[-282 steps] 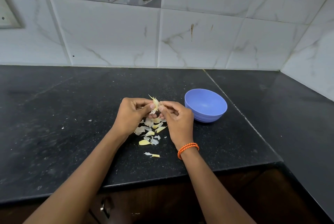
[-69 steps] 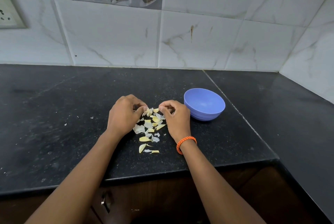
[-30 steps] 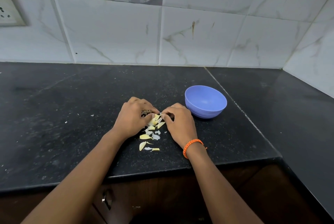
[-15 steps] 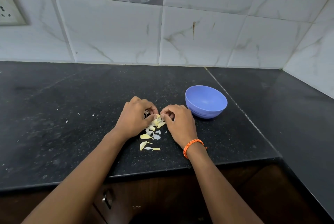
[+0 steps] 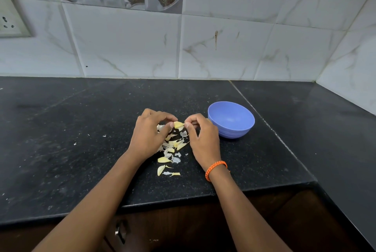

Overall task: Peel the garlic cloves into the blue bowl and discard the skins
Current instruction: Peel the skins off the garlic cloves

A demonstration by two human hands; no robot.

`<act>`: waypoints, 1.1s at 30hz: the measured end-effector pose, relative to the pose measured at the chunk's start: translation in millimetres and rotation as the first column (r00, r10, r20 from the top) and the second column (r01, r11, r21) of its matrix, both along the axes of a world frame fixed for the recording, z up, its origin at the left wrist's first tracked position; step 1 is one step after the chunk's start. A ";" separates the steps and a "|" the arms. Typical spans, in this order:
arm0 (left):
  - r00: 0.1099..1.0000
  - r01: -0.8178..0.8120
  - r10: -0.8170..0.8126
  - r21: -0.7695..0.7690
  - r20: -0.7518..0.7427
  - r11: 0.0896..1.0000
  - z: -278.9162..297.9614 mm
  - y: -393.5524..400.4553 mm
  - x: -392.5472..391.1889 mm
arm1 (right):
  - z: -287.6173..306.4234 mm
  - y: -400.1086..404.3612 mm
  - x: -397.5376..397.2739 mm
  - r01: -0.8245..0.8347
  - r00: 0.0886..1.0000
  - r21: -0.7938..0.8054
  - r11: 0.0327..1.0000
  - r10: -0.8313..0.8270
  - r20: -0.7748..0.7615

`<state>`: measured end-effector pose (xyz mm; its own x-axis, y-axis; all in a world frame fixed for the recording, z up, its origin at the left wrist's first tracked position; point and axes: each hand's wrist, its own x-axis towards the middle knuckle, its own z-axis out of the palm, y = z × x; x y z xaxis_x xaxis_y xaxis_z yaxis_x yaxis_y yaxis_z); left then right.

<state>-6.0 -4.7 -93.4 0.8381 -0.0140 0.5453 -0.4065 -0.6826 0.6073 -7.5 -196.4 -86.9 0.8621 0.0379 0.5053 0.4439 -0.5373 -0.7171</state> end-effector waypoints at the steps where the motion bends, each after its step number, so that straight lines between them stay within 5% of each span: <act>1: 1.000 0.015 -0.015 -0.017 -0.007 1.000 1.2 -0.4 -0.8 | 0.6 0.1 -0.2 -0.003 1.000 0.004 1.000 0.003 0.004; 16: 0.950 0.209 -0.288 -0.435 -0.122 0.876 13.3 -3.1 -8.4 | 2.2 4.8 -5.8 -0.160 0.981 0.263 0.951 0.182 -0.061; 25: 0.911 0.260 -0.386 -0.527 -0.144 0.809 11.6 -0.9 -5.7 | 5.0 -1.1 -7.2 -0.187 0.974 0.368 0.911 0.221 -0.052; 28: 0.937 0.210 -0.309 -0.440 -0.165 0.873 10.5 -0.9 -4.1 | 0.6 0.6 -3.3 -0.113 0.988 0.278 0.954 0.138 -0.072; 31: 0.988 0.030 -0.042 -0.078 -0.149 0.996 6.7 -1.6 -3.2 | -4.6 0.5 0.9 -0.054 0.994 0.012 0.998 0.055 -0.097; 33: 0.988 -0.072 0.084 0.092 -0.132 0.993 7.6 -2.4 -5.9 | -4.7 -3.2 2.6 -0.030 0.993 -0.109 0.994 0.018 -0.118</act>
